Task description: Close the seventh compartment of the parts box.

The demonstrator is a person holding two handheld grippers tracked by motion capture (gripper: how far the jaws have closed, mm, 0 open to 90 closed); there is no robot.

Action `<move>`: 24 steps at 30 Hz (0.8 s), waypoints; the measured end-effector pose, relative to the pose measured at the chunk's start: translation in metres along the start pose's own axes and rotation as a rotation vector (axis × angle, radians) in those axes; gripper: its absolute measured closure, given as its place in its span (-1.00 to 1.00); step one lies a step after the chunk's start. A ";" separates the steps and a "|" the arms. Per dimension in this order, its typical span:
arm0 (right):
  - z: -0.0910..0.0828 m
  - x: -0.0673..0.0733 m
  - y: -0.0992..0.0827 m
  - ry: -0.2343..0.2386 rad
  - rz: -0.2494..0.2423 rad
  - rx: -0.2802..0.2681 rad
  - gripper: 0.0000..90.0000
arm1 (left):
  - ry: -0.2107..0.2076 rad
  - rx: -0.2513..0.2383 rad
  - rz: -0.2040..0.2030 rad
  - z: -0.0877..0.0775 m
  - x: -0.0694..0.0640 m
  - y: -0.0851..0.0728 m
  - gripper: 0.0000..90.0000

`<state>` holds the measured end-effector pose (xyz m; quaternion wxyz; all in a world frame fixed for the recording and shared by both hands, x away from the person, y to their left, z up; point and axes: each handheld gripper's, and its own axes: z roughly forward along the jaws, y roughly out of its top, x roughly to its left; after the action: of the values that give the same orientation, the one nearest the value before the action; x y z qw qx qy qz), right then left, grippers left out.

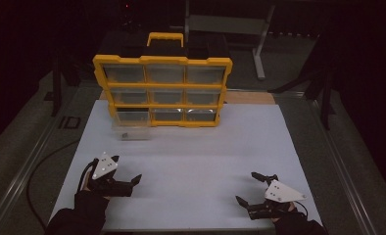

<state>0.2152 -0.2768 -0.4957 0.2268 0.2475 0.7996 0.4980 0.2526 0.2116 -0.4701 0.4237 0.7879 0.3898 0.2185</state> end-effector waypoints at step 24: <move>0.000 0.000 0.000 0.000 0.006 -0.001 -0.83 | 0.147 0.065 -0.125 0.033 0.006 -0.003 -1.00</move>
<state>0.2152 -0.2768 -0.4958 0.2255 0.2500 0.7986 0.4989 0.2770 0.2010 -0.4902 0.3809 0.7572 0.4751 0.2362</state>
